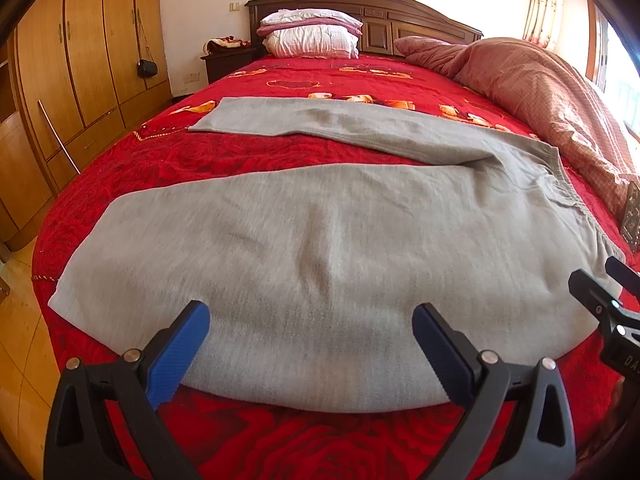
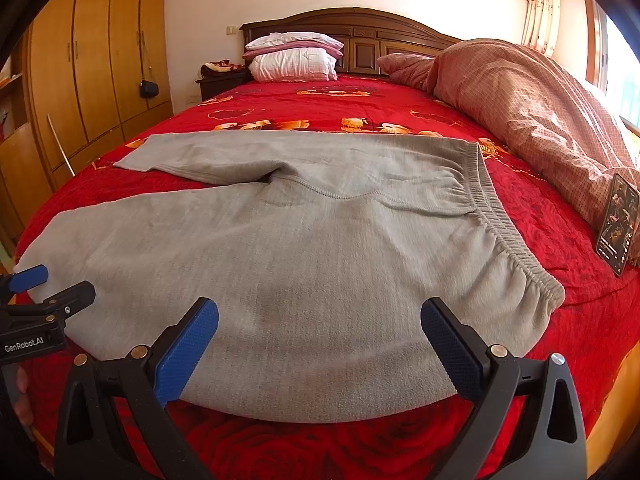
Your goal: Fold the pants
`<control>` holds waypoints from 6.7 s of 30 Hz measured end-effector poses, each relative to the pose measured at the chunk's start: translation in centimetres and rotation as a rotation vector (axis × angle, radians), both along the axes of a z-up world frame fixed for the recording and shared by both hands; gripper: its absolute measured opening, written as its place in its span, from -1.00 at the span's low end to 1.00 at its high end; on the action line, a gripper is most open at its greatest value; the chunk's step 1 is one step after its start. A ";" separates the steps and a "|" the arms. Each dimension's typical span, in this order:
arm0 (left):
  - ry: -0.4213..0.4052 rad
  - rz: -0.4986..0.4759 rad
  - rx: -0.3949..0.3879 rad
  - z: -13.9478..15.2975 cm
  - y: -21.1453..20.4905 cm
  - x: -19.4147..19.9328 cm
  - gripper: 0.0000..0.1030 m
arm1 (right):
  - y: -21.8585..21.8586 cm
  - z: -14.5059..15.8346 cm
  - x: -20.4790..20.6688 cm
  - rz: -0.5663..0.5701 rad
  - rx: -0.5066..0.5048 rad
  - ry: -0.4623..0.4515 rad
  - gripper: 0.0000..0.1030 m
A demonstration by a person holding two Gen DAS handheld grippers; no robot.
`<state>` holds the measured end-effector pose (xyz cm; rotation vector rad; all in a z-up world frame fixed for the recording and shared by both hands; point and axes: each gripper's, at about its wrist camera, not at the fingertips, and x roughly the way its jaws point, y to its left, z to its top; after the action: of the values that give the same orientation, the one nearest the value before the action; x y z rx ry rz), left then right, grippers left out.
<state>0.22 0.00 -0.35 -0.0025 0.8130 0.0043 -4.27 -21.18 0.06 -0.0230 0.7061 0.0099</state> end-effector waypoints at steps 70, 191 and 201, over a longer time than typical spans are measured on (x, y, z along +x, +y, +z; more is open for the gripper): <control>0.013 0.021 -0.056 -0.1 1.0 -0.1 1.00 | -0.5 0.1 1.0 0.001 0.038 0.058 1.00; -0.005 -0.444 0.035 9.9 -4.2 12.1 -0.95 | -11.3 8.7 8.5 0.317 0.092 0.156 -0.92; 0.092 -0.412 -0.026 5.3 -3.1 5.9 -0.95 | -11.3 4.7 3.9 0.297 0.078 0.227 -0.92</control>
<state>6.09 -3.08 4.98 0.1415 0.8937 -0.3980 -0.35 -32.50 4.79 -0.0525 0.9236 0.3294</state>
